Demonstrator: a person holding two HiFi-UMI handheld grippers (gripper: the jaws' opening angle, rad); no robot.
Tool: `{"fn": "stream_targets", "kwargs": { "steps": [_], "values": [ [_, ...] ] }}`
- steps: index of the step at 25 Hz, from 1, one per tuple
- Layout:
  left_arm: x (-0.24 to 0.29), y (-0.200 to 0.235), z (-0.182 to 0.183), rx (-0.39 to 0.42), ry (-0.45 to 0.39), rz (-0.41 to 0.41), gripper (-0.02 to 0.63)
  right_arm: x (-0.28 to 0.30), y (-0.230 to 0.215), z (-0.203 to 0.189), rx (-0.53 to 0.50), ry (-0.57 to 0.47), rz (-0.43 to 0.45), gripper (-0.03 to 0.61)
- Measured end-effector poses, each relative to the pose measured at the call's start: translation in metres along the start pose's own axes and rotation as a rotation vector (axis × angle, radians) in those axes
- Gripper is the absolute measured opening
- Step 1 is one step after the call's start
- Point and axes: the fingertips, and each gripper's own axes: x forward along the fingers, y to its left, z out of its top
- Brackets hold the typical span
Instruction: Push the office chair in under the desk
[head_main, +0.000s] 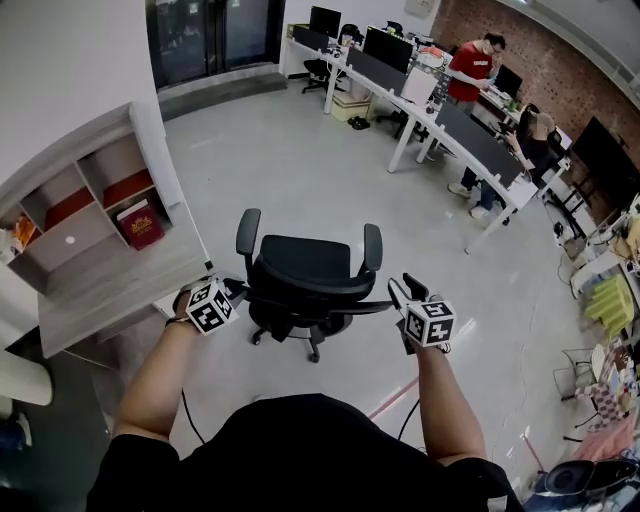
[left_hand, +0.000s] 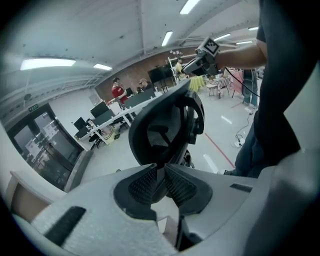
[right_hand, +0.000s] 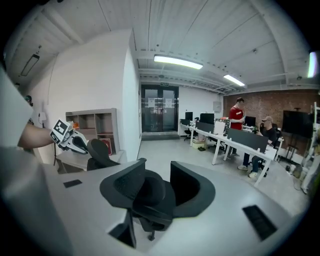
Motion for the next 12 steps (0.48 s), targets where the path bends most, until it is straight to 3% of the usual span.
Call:
{"fn": "stream_targets", "kwargs": {
  "steps": [3,6,12],
  "values": [
    [0.015,-0.012,-0.013,0.032,0.053,-0.047,0.066,0.01,0.005,-0.023,-0.018,0.066,0.052,0.193],
    [0.029,-0.022,-0.023,0.047,0.091,-0.095,0.13,0.021,0.012,-0.044,-0.058,0.133,0.095,0.21],
    [0.054,-0.025,-0.037,0.115,0.165,-0.101,0.21,0.039,0.023,-0.085,-0.146,0.254,0.163,0.232]
  ]
}}
